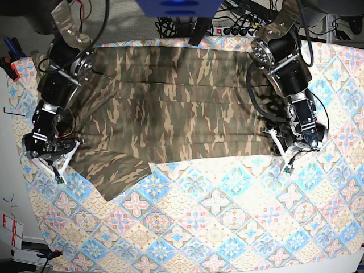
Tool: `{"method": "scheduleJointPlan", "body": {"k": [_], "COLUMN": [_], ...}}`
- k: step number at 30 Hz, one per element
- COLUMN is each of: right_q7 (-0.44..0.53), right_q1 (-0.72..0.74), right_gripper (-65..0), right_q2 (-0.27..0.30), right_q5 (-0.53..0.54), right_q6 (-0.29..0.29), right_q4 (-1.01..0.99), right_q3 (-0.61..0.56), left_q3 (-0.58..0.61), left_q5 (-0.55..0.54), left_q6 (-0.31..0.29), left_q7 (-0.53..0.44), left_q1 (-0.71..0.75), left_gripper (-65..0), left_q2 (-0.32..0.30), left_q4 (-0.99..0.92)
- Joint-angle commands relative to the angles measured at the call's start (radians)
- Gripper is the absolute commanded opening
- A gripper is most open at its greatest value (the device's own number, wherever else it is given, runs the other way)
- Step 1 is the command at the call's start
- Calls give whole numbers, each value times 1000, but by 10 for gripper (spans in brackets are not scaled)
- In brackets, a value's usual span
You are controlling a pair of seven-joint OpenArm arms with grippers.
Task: Fold the T-shirt properly
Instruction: 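Grasp the shirt's folded edge corners with both grippers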
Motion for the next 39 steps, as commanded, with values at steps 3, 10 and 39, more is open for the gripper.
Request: {"method": "scheduleJointPlan", "body": {"k": [3, 10, 39], "right_q7": [-33, -98, -187], "right_q1": [-24, -101, -124], "right_gripper": [-616, -616, -192], "right_q2": [5, -9, -69], "right_q5": [-12, -11, -20], "right_q6": [-8, -8, -8], "right_q4": [107, 257, 435], "right_q3": [3, 3, -92], "left_q3": [0, 2, 0], "left_q5": [3, 3, 3], "left_q6": [8, 8, 8], "left_q7": [27, 30, 32], "left_q1": [-7, 71, 169], "left_gripper": [-650, -650, -650], "left_q2": [-14, -11, -11], "left_q4": [68, 186, 308]}}
